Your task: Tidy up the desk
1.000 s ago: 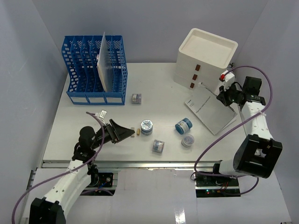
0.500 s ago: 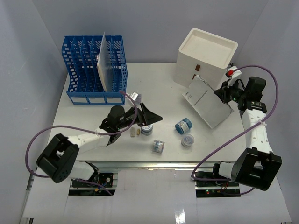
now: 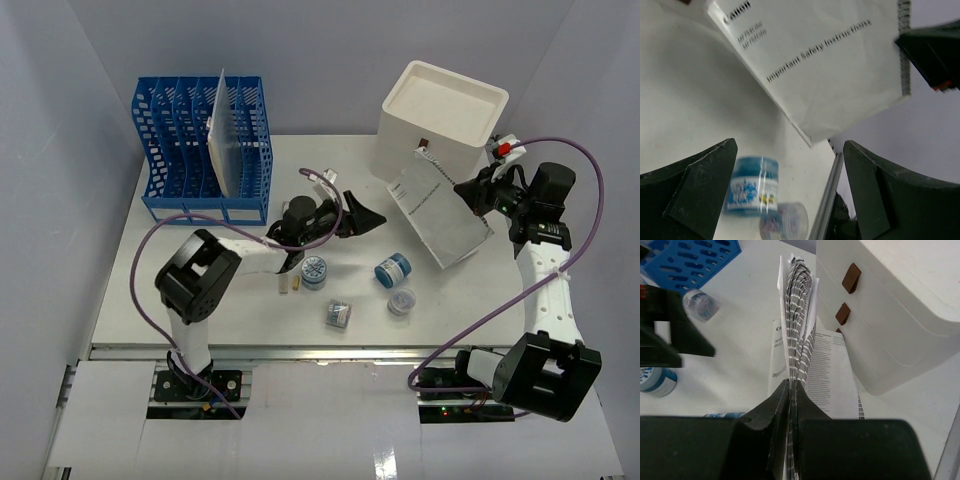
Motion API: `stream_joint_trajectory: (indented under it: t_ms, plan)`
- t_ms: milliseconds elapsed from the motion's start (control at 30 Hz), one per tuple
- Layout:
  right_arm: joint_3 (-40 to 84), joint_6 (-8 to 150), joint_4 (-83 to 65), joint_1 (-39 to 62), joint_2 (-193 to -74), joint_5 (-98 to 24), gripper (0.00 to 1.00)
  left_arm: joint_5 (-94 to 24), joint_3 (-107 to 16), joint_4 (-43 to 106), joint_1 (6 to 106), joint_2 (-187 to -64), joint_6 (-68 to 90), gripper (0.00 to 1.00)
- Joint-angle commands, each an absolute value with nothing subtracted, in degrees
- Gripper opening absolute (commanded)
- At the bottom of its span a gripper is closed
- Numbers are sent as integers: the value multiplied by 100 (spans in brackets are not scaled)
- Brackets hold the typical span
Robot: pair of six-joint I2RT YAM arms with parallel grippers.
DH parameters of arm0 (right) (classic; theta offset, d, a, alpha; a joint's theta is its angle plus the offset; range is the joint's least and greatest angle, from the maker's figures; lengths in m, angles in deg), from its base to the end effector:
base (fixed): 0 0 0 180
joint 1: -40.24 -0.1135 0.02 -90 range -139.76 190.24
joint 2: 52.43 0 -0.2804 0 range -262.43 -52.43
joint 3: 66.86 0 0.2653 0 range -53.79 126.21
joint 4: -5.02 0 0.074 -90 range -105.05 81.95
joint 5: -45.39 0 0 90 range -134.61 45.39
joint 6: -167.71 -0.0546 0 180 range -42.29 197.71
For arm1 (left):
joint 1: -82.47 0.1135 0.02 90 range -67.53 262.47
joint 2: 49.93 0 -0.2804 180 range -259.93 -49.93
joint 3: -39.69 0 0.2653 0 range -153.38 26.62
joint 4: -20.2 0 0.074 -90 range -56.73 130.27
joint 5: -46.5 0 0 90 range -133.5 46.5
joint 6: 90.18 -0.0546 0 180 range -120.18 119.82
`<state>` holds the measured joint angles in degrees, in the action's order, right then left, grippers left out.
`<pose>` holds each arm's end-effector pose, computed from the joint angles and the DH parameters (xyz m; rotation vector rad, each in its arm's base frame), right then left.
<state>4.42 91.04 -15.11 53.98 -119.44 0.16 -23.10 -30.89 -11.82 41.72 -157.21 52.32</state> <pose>0.2845 -0.0300 0.3606 -0.5233 1.7031 0.3804 0.3215 -0.3021 0.2125 0.1166 1.8846 -1.4779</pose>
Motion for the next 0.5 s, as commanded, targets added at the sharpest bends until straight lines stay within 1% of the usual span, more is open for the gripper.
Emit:
stream_joint_trajectory:
  t_ms: [0, 300, 367, 467]
  plan:
    - [442, 8601, -755, 5354, -11573, 451, 8, -2340, -4200, -1406, 4160, -16586, 5030, 98]
    - [327, 8097, -568, 5351, -11245, 816, 8, -2086, -5244, -2194, 4160, -17760, 5466, 98]
    - [264, 7981, -548, 5351, -11198, 923, 8, -2037, -5331, -2593, 4160, -17894, 5641, 98]
    - [88, 7822, -492, 5351, -11151, 1052, 8, -1846, -5437, -3601, 4160, -18196, 5928, 98]
